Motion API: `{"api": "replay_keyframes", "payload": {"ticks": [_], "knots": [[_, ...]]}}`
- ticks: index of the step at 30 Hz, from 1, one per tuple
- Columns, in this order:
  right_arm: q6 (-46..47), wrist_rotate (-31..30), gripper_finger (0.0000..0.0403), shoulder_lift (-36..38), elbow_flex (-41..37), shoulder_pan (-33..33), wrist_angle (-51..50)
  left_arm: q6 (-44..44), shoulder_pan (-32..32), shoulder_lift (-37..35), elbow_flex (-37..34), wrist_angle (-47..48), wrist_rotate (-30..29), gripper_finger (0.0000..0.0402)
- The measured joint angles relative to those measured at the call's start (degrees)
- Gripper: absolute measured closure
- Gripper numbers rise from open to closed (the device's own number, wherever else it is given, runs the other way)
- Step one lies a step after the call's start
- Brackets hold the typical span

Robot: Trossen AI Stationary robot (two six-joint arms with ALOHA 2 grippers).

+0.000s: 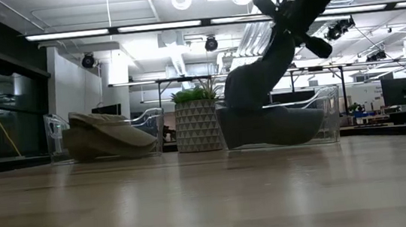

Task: Pick & Place hat
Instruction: Put the blue cap into the right transparent bin

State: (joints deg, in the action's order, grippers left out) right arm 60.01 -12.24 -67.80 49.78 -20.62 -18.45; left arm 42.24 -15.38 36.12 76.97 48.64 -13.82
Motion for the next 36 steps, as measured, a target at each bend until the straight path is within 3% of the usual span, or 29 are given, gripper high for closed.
{"api": "replay_keyframes", "payload": {"ticks": [12, 22, 36], "knots": [[8.37, -0.91, 0.0398, -3.46, 0.0, -0.74, -3.7, 0.02, 0.0, 0.0, 0.0, 1.7, 0.19, 0.0081], [8.75, 1.25, 0.0397, -3.46, 0.09, -3.15, -10.05, 1.09, 0.0, 0.0, 0.0, 3.47, 0.22, 0.0081], [4.28, 5.05, 0.0399, -4.02, 0.09, -4.59, 2.07, 1.09, 0.0, 0.0, 0.0, 4.4, 0.28, 0.0081]]}}
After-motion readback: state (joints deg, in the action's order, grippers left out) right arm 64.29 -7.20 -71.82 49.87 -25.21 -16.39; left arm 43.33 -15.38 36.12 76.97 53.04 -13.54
